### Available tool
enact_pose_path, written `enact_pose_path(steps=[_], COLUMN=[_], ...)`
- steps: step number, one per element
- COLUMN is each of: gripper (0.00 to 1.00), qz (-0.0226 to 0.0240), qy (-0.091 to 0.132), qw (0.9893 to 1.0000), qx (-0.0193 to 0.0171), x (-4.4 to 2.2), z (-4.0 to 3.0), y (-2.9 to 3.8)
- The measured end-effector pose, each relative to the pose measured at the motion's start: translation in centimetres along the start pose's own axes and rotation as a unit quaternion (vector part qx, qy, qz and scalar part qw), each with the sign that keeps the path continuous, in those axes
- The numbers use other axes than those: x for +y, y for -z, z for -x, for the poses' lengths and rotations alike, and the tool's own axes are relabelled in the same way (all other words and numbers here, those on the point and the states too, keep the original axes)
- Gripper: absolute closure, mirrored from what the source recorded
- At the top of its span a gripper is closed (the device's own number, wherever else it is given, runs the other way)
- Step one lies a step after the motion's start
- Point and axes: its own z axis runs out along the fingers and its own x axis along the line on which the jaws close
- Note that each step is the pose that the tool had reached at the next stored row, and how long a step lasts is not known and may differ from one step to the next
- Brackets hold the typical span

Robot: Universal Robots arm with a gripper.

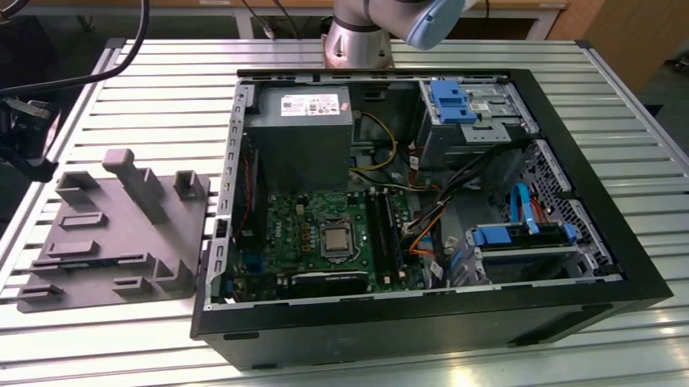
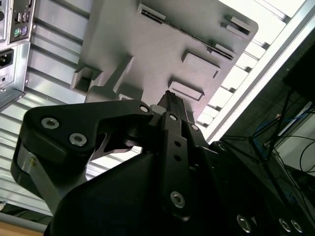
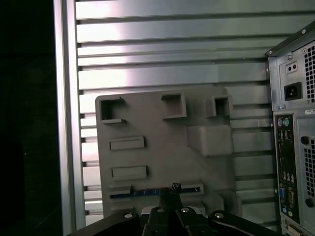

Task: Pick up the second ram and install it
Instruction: 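Reach for the second ram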

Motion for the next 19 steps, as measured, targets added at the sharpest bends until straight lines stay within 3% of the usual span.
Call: enact_pose_path(steps=[19], gripper=[0.89], qz=[0.0000], qy=[0.000], qw=[1.0000], qx=[0.0000], x=[-0.76], z=[-0.34], y=[-0.83])
